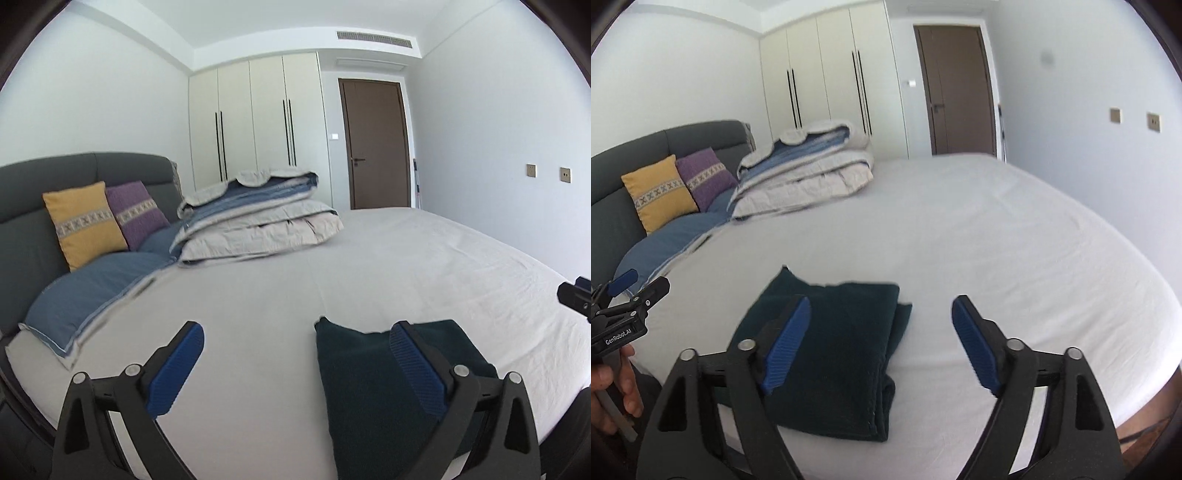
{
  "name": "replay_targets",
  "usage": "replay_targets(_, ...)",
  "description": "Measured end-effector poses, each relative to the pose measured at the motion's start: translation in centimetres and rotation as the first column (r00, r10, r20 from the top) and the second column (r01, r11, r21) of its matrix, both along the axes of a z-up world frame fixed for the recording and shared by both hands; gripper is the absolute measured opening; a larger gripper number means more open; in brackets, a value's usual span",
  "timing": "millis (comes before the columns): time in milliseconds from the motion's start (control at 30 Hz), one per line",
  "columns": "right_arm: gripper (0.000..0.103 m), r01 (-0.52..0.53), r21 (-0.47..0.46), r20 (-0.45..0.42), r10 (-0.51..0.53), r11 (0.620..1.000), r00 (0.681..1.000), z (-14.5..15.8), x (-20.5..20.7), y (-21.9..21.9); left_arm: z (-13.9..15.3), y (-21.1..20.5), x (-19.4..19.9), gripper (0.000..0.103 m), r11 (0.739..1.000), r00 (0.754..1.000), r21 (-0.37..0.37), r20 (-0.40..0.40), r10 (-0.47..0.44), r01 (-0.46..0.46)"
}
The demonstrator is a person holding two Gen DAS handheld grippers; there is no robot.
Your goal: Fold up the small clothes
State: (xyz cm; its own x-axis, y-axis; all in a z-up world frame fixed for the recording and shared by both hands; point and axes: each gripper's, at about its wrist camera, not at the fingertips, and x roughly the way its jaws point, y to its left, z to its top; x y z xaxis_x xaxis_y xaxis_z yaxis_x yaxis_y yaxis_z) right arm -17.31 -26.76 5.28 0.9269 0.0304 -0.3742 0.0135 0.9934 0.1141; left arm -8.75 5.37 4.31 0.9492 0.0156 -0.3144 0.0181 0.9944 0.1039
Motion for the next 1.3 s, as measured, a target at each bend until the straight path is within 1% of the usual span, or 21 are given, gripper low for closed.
replay_targets(33, 0.1, -0.001, -0.011, 0.053, 0.001, 1.0, 0.999, 1.0, -0.8, 0.3, 1.0, -0.1, -0.4, 0.103, 1.0, 1.0, 0.014, 0.02, 0.013, -0.014)
replay_targets(100, 0.103, 0.014, -0.047, 0.111, -0.009, 0.999, 0.994, 2.7, -2.1, 0.9, 2.7, 0.0, -1.4, 0.103, 0.999, 0.997, 0.023, 0.062, 0.037, -0.038)
replay_targets(133, 0.103, 0.014, -0.065, 0.117, -0.006, 0.998, 0.993, 3.4, -2.4, 1.1, 3.5, 0.1, -2.0, 0.103, 0.998, 0.995, 0.02, 0.087, 0.051, -0.053)
replay_targets(200, 0.103, -0.01, -0.101, 0.109, 0.022, 0.995, 0.994, 4.6, -2.9, 1.6, 4.7, 0.6, -3.2, 0.103, 0.999, 0.99, -0.009, 0.137, 0.045, -0.044)
replay_targets(267, 0.103, -0.015, -0.134, 0.115, 0.031, 0.991, 0.993, 5.4, -3.7, 1.9, 5.2, 1.1, -3.9, 0.103, 0.998, 0.989, -0.058, 0.142, 0.034, -0.026)
replay_targets(300, 0.103, -0.014, -0.149, 0.119, 0.032, 0.989, 0.992, 5.7, -4.1, 2.1, 5.3, 1.3, -3.8, 0.103, 0.997, 0.994, -0.073, 0.107, 0.036, -0.028)
replay_targets(333, 0.103, -0.02, -0.161, 0.11, 0.039, 0.987, 0.993, 5.9, -4.4, 2.4, 5.1, 1.3, -3.4, 0.103, 0.997, 0.998, -0.079, 0.052, 0.02, -0.016)
replay_targets(367, 0.103, -0.034, -0.164, 0.092, 0.049, 0.986, 0.995, 5.9, -4.4, 2.6, 4.7, 1.3, -2.9, 0.103, 0.996, 1.0, -0.087, -0.006, -0.002, 0.002)
replay_targets(433, 0.103, -0.063, -0.145, 0.037, 0.069, 0.987, 0.997, 5.3, -4.0, 2.9, 3.5, 1.0, -2.0, 0.103, 0.996, 0.996, -0.086, -0.089, -0.007, -0.001)
replay_targets(500, 0.103, -0.061, -0.118, -0.064, 0.054, 0.991, 0.996, 4.2, -2.8, 3.1, 2.2, 0.7, -0.8, 0.103, 0.998, 0.982, -0.064, -0.189, 0.013, -0.026)
replay_targets(533, 0.103, -0.056, -0.105, -0.127, 0.043, 0.993, 0.991, 3.5, -2.1, 3.1, 1.5, 0.6, -0.4, 0.103, 0.997, 0.971, -0.068, -0.238, 0.008, -0.025)
replay_targets(600, 0.103, -0.04, -0.085, -0.241, 0.019, 0.996, 0.97, 1.6, -0.6, 3.0, 0.3, 0.7, 0.3, 0.103, 0.995, 0.954, -0.103, -0.3, -0.017, -0.014)
replay_targets(633, 0.103, -0.027, -0.071, -0.284, 0.006, 0.997, 0.959, 0.8, -0.2, 2.9, -0.3, 0.6, 0.6, 0.103, 0.994, 0.944, -0.107, -0.328, -0.016, -0.02)
replay_targets(700, 0.103, -0.005, -0.027, -0.341, -0.004, 1.0, 0.94, -0.8, 0.4, 2.3, -1.6, 0.3, 1.2, 0.103, 0.996, 0.925, -0.078, -0.38, 0.001, -0.033)
replay_targets(733, 0.103, 0.016, -0.019, -0.368, -0.022, 1.0, 0.929, -1.3, 0.7, 2.1, -2.1, 0.2, 1.3, 0.103, 0.997, 0.92, -0.067, -0.391, 0.01, -0.04)
replay_targets(800, 0.103, 0.053, -0.028, -0.395, -0.06, 0.998, 0.917, -2.3, 1.0, 1.8, -3.1, 0.0, 1.4, 0.103, 0.997, 0.908, -0.075, -0.418, 0.002, -0.036)
replay_targets(867, 0.103, 0.067, -0.042, -0.401, -0.079, 0.997, 0.913, -2.7, 1.1, 1.7, -3.9, -0.2, 1.6, 0.103, 0.995, 0.895, -0.097, -0.445, -0.023, -0.023)
replay_targets(933, 0.103, 0.073, -0.056, -0.396, -0.089, 0.996, 0.914, -2.8, 1.0, 1.8, -4.7, -0.6, 1.4, 0.103, 0.995, 0.887, -0.094, -0.46, -0.024, -0.022)
replay_targets(1000, 0.103, 0.072, -0.064, -0.39, -0.091, 0.995, 0.916, -2.8, 1.1, 1.8, -5.2, -0.8, 1.5, 0.103, 0.996, 0.882, -0.087, -0.471, -0.024, -0.02)
replay_targets(1100, 0.103, 0.061, -0.063, -0.395, -0.081, 0.996, 0.915, -3.1, 1.2, 2.1, -5.6, -0.6, 1.6, 0.103, 0.995, 0.875, -0.1, -0.484, -0.028, -0.023)
replay_targets(1300, 0.103, 0.05, -0.077, -0.401, -0.077, 0.996, 0.913, -3.1, 1.2, 2.7, -5.7, 0.0, 2.1, 0.103, 0.994, 0.872, -0.101, -0.489, -0.019, -0.035)
